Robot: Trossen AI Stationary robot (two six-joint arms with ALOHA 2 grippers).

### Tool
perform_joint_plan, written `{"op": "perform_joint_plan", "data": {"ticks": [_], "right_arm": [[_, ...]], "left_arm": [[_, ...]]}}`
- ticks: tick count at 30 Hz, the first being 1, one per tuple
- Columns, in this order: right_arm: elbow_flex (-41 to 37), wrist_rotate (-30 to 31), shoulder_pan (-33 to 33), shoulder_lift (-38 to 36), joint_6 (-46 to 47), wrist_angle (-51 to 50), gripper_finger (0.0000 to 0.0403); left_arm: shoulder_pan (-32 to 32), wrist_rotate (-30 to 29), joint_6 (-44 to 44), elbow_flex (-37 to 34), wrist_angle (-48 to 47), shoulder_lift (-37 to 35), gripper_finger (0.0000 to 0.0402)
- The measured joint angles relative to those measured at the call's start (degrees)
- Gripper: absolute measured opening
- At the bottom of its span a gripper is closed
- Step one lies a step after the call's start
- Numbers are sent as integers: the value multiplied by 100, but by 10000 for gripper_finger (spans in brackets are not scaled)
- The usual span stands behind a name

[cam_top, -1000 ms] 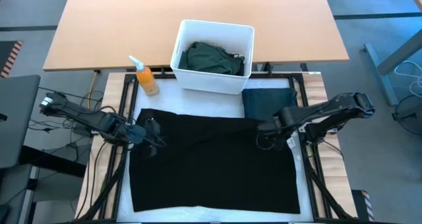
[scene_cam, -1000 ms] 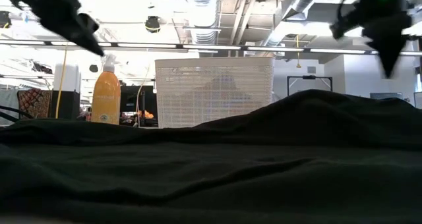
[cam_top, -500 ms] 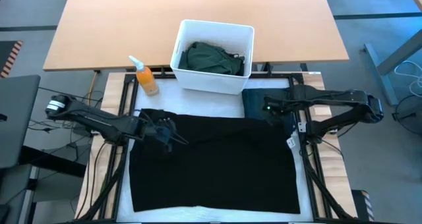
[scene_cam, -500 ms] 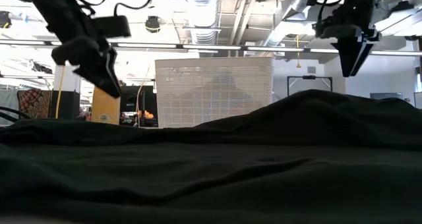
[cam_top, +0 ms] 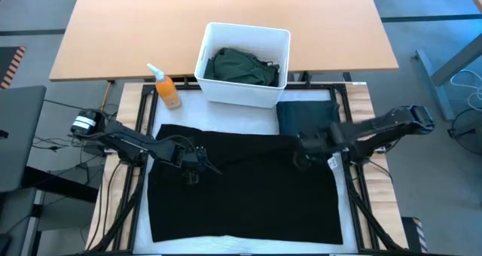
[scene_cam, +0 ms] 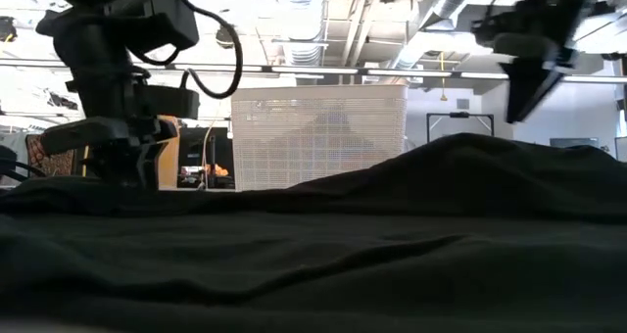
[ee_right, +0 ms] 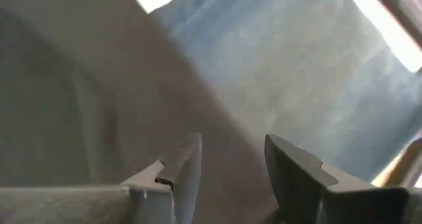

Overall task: Fold laundry
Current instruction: Fold the black t-shirt

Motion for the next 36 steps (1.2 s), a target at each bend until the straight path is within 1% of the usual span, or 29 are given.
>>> {"op": "perform_joint_plan", "data": {"ticks": [2, 5, 8, 11, 13, 16, 19, 21, 24, 26, 29, 32, 36], "right_arm": [[-355, 11, 495, -225, 279, 323, 190], [-628, -117, 1296, -469, 324, 1070, 188], [-553, -132, 1970, -589, 311, 1529, 187], [-390, -119, 2404, -604, 218, 1856, 187], [-367, -161, 2685, -543, -26, 2292, 187], [-367, -339, 3063, -314, -559, 2922, 187], [-367, -567, 3396, 10, -899, 3341, 187], [-367, -662, 3584, 255, -922, 3555, 187], [-368, -809, 3820, 593, -806, 3924, 187], [-311, -919, 3948, 783, -687, 4165, 187], [-39, -930, 4132, 1062, -505, 4249, 187], [309, -1019, 4325, 1342, -472, 4214, 187], [824, -1416, 4564, 1723, -157, 3896, 187]], "left_arm": [[-6, 3, -29, 2, -153, 16, 119], [-6, -53, 138, -10, -258, -108, 119], [-6, -170, 357, -29, -575, -510, 119], [-9, -278, 320, -22, -667, -1117, 119], [-76, -30, 128, -22, -716, -1539, 119], [-309, 567, -304, -22, -665, -2165, 119], [-742, 1078, -728, -18, -444, -2591, 119], [-1128, 1365, -990, -18, -181, -2749, 119], [-1734, 1396, -1444, -18, 332, -2817, 119], [-2091, 1270, -1629, -17, 790, -2788, 119], [-2551, 1014, -1768, -7, 1325, -2690, 119], [-2868, 753, -1785, 90, 1524, -2543, 119], [-3145, 578, -1942, 197, 1569, -2205, 119]]}}
